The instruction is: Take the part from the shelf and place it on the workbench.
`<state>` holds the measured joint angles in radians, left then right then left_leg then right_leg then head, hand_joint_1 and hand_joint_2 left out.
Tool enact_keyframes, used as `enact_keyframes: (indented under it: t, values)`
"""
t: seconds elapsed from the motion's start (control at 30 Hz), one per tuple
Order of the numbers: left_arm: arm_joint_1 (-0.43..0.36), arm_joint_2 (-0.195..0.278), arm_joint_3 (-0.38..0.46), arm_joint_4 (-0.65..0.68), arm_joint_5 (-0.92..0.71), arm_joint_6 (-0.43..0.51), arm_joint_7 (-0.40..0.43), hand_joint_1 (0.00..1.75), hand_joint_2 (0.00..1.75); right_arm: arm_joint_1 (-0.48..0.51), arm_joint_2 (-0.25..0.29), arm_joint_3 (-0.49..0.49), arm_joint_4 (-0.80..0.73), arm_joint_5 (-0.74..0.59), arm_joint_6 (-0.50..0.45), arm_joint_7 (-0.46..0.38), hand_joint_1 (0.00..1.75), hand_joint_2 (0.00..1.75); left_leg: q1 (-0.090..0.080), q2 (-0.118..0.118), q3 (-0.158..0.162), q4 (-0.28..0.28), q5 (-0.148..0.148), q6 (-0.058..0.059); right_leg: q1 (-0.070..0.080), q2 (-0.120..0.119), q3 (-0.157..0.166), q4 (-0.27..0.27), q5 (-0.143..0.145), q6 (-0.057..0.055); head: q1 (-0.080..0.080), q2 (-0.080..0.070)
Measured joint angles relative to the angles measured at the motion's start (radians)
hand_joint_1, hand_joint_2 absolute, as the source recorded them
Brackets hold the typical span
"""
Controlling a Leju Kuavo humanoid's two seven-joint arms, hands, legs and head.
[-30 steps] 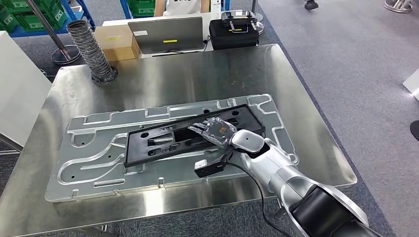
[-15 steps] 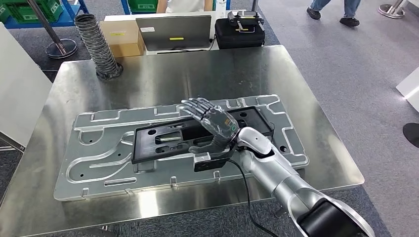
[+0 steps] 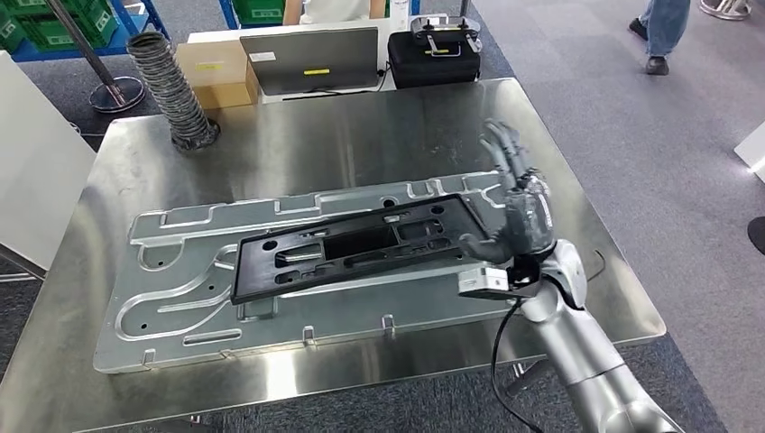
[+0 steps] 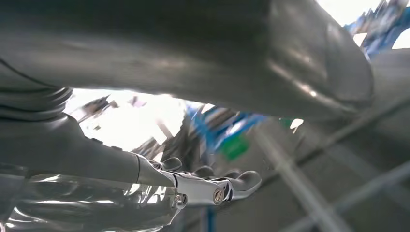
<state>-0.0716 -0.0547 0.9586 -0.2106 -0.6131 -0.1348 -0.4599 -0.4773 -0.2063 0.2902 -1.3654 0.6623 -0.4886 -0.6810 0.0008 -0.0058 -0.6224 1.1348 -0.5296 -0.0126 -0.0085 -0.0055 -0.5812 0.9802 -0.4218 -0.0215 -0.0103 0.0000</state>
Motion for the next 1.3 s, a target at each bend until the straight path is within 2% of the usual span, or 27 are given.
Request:
enact_keyframes:
  t: [0.07,0.1,0.13,0.2,0.23,0.27,0.3,0.4,0.43,0.47,0.53,0.57,0.6,0.63,0.67,0.73,0.77,0.8,0.9,0.97,1.03,1.1,1.13,1.17,1.23,1.27,1.3]
  values:
    - [0.003,0.000,0.012,0.000,0.006,-0.001,-0.002,0.00,0.00,0.064,-0.022,-0.091,-0.056,-0.028,-0.014,0.002,0.00,0.00,0.007,0.000,-0.063,0.133,-0.053,-0.008,0.000,-0.004,0.002,0.000,-0.002,0.000,0.000,0.000]
    - [0.006,0.000,0.018,0.000,0.010,-0.002,-0.004,0.00,0.00,0.101,-0.034,-0.141,-0.083,-0.044,-0.019,0.003,0.00,0.00,0.009,0.001,-0.075,0.158,-0.054,-0.011,-0.001,-0.005,0.003,0.001,-0.004,0.002,0.000,0.000]
    - [0.009,0.000,0.023,0.000,0.013,-0.004,-0.007,0.00,0.00,0.141,-0.045,-0.195,-0.107,-0.061,-0.022,0.004,0.00,0.00,0.012,0.001,-0.066,0.138,-0.033,-0.012,-0.001,-0.006,0.005,0.002,-0.005,0.005,0.000,0.000]
    - [0.014,0.000,0.034,0.000,0.019,-0.006,-0.013,0.00,0.00,0.221,-0.064,-0.314,-0.152,-0.098,-0.019,0.002,0.00,0.00,0.015,0.000,0.001,0.003,0.036,-0.010,-0.003,-0.007,0.010,0.004,-0.011,0.013,0.000,0.000]
    - [0.015,0.000,0.040,0.000,0.021,-0.006,-0.015,0.00,0.00,0.261,-0.070,-0.378,-0.171,-0.117,-0.013,0.001,0.00,0.00,0.014,0.000,0.037,-0.067,0.061,-0.006,-0.002,-0.007,0.011,0.007,-0.014,0.019,0.000,0.000]
    - [0.015,0.000,0.045,0.000,0.023,-0.007,-0.016,0.00,0.00,0.301,-0.073,-0.444,-0.188,-0.134,-0.006,0.001,0.00,0.00,0.013,-0.002,0.061,-0.114,0.073,-0.001,-0.001,-0.007,0.012,0.009,-0.016,0.024,0.000,0.000]
    - [0.016,-0.001,0.049,0.000,0.025,-0.008,-0.016,0.00,0.00,0.342,-0.074,-0.509,-0.202,-0.148,0.000,0.000,0.00,0.00,0.011,-0.003,0.072,-0.136,0.074,0.006,0.000,-0.007,0.012,0.009,-0.017,0.030,0.000,0.000]
    - [0.018,-0.003,0.062,0.000,0.023,-0.012,-0.012,0.00,0.00,0.455,-0.072,-0.685,-0.226,-0.170,0.017,-0.001,0.00,0.00,0.007,-0.003,0.074,-0.145,0.083,0.030,-0.005,-0.006,0.012,0.012,-0.019,0.050,0.000,0.000]
    - [0.018,-0.005,0.064,0.000,0.021,-0.013,-0.010,0.00,0.00,0.486,-0.069,-0.738,-0.229,-0.176,0.028,-0.001,0.00,0.00,0.007,-0.001,0.074,-0.149,0.088,0.038,-0.007,-0.004,0.006,0.029,-0.036,0.054,0.000,0.000]
    - [0.017,-0.006,0.066,0.000,0.019,-0.014,-0.009,0.00,0.00,0.514,-0.065,-0.790,-0.229,-0.181,0.043,-0.002,0.00,0.00,0.008,0.000,0.072,-0.153,0.093,0.045,-0.008,-0.002,-0.009,0.067,-0.066,0.058,0.000,0.000]
    - [0.017,-0.008,0.068,0.000,0.016,-0.015,-0.008,0.00,0.00,0.561,-0.052,-0.885,-0.227,-0.188,0.068,-0.002,0.00,0.00,0.004,0.000,0.062,-0.154,0.100,0.052,-0.010,0.001,-0.060,0.195,-0.146,0.062,0.000,0.000]
    - [0.017,-0.009,0.070,0.000,0.016,-0.015,-0.007,0.00,0.00,0.579,-0.043,-0.927,-0.224,-0.187,0.080,-0.002,0.00,0.00,0.002,0.000,0.056,-0.152,0.103,0.053,-0.010,0.001,-0.084,0.257,-0.175,0.064,0.000,0.000]
    - [0.017,-0.010,0.071,0.000,0.015,-0.015,-0.007,0.00,0.00,0.593,-0.033,-0.962,-0.219,-0.184,0.090,-0.002,0.00,0.00,-0.001,0.001,0.050,-0.150,0.105,0.054,-0.010,0.002,-0.094,0.290,-0.186,0.064,0.000,0.000]
    - [0.017,-0.012,0.073,0.000,0.015,-0.015,-0.007,0.00,0.00,0.604,-0.022,-0.996,-0.212,-0.179,0.101,-0.002,0.00,0.00,-0.003,0.001,0.043,-0.147,0.108,0.054,-0.010,0.002,-0.083,0.283,-0.179,0.063,0.000,0.000]
    - [0.017,-0.014,0.074,0.000,0.014,-0.014,-0.007,0.00,0.00,0.611,-0.012,-1.027,-0.205,-0.171,0.108,-0.002,0.00,0.00,-0.005,0.002,0.037,-0.144,0.110,0.052,-0.010,0.001,-0.053,0.237,-0.156,0.061,0.000,0.000]
    - [0.015,-0.018,0.074,0.000,0.012,-0.014,-0.006,0.00,0.00,0.618,0.005,-1.079,-0.191,-0.153,0.116,-0.002,0.00,0.00,-0.008,0.002,0.029,-0.136,0.115,0.047,-0.007,0.002,0.035,0.095,-0.108,0.052,0.000,0.000]
    - [0.014,-0.020,0.075,0.000,0.010,-0.014,-0.006,0.00,0.00,0.619,0.012,-1.098,-0.182,-0.141,0.121,-0.002,0.00,0.00,-0.009,0.002,0.027,-0.133,0.117,0.043,-0.005,0.003,0.064,0.045,-0.093,0.047,0.000,0.000]
    - [0.012,-0.021,0.077,0.000,0.009,-0.014,-0.005,0.00,0.00,0.619,0.019,-1.118,-0.171,-0.128,0.128,-0.002,0.00,0.00,-0.009,0.002,0.026,-0.131,0.120,0.038,-0.001,0.004,0.078,0.017,-0.085,0.041,0.000,0.000]
    - [0.010,-0.024,0.084,0.000,0.004,-0.015,0.001,0.00,0.00,0.621,0.052,-1.183,-0.126,-0.088,0.160,-0.002,0.00,0.00,-0.007,0.001,0.023,-0.130,0.128,0.020,0.002,0.002,0.071,0.009,-0.066,0.023,0.000,0.000]
    - [0.012,-0.025,0.088,0.000,0.000,-0.015,0.005,0.00,0.00,0.621,0.076,-1.220,-0.095,-0.070,0.180,-0.002,0.00,0.00,-0.006,0.001,0.006,-0.093,0.086,0.009,-0.002,-0.002,0.058,0.005,-0.049,0.009,0.000,0.000]
    - [0.012,-0.029,0.090,0.000,-0.002,-0.016,0.007,0.00,0.00,0.619,0.101,-1.251,-0.050,-0.046,0.196,-0.003,0.00,0.00,-0.002,0.001,-0.033,0.025,-0.012,0.000,-0.003,-0.004,0.033,0.005,-0.030,0.001,0.000,0.000]
    - [0.012,-0.033,0.092,0.000,-0.001,-0.015,0.007,0.00,0.00,0.613,0.129,-1.280,0.024,-0.010,0.203,-0.003,0.00,0.00,0.002,0.001,-0.051,0.137,-0.083,-0.006,-0.002,-0.004,0.004,0.007,-0.010,0.001,0.000,0.000]
    - [0.012,-0.035,0.093,0.000,-0.001,-0.014,0.007,0.00,0.00,0.606,0.141,-1.296,0.071,0.014,0.201,-0.003,0.00,0.00,0.002,0.001,-0.033,0.139,-0.088,-0.006,-0.001,-0.003,-0.009,0.010,-0.001,0.002,0.000,0.000]
    - [0.012,-0.037,0.095,0.000,-0.001,-0.013,0.007,0.00,0.00,0.598,0.152,-1.313,0.120,0.040,0.198,-0.003,0.00,0.00,0.002,0.001,0.008,0.099,-0.075,-0.004,-0.001,-0.003,-0.021,0.012,0.007,0.004,0.000,0.000]
    - [0.008,-0.040,0.097,0.000,-0.004,-0.012,0.006,0.00,0.00,0.577,0.167,-1.351,0.226,0.089,0.184,-0.002,0.00,0.00,0.000,0.001,0.123,-0.061,-0.037,0.005,0.000,-0.002,-0.040,0.017,0.023,0.009,0.000,0.000]
    - [0.006,-0.041,0.097,0.000,-0.006,-0.012,0.005,0.00,0.00,0.567,0.174,-1.372,0.279,0.108,0.176,0.000,0.00,0.00,-0.002,0.001,0.166,-0.128,-0.021,0.011,0.001,-0.003,-0.045,0.017,0.031,0.014,0.000,0.000]
    - [0.004,-0.043,0.097,0.000,-0.009,-0.012,0.003,0.00,0.00,0.559,0.179,-1.392,0.333,0.126,0.170,0.006,0.00,0.00,-0.005,0.000,0.190,-0.169,-0.013,0.016,0.001,-0.003,-0.047,0.017,0.039,0.020,0.000,0.000]
